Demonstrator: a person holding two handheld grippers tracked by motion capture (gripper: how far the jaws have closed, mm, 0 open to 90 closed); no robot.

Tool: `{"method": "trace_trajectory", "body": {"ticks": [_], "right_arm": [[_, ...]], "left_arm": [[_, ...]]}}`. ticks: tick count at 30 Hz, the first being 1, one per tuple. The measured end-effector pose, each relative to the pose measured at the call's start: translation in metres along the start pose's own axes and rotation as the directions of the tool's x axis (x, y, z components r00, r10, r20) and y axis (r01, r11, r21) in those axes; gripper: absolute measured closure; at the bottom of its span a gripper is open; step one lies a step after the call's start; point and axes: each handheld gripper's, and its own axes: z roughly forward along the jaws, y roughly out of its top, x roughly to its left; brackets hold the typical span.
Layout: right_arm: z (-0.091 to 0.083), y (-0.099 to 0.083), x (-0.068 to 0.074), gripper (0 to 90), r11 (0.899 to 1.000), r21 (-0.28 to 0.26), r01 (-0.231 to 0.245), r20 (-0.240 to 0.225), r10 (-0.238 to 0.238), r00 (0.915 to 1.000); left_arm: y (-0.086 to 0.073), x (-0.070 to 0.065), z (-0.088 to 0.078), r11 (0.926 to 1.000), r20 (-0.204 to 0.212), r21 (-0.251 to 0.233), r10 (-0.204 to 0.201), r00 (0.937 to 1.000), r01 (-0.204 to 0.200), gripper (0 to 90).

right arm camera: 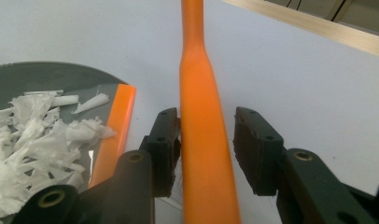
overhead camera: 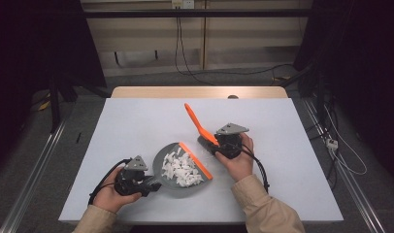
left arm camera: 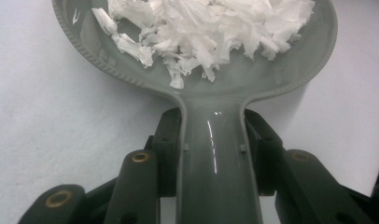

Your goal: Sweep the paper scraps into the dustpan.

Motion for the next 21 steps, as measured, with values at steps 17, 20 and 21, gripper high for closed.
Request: {"method": "trace_trajectory", "body": {"ticks": [17,20,21], "right_arm": [[-0.008,-0.008,0.011,71.2,0.997,0.067,-0.038,-0.093,0.044,0.9947],[-0.008,-0.009,0.017,71.3,0.997,0.051,-0.050,-0.112,0.056,0.9922],[-0.008,-0.009,0.021,71.2,0.998,0.049,-0.027,-0.104,0.032,0.9941]], "left_arm": [[0.007,-0.003,0.016,0.9997,0.024,0.023,-0.007,0.9997,0.006,62.7],[0.010,-0.004,0.019,0.9996,0.024,0.023,-0.017,0.9996,0.017,62.7],[0.011,-0.004,0.020,0.9996,0.018,0.023,-0.016,0.9997,0.015,62.7]]}}
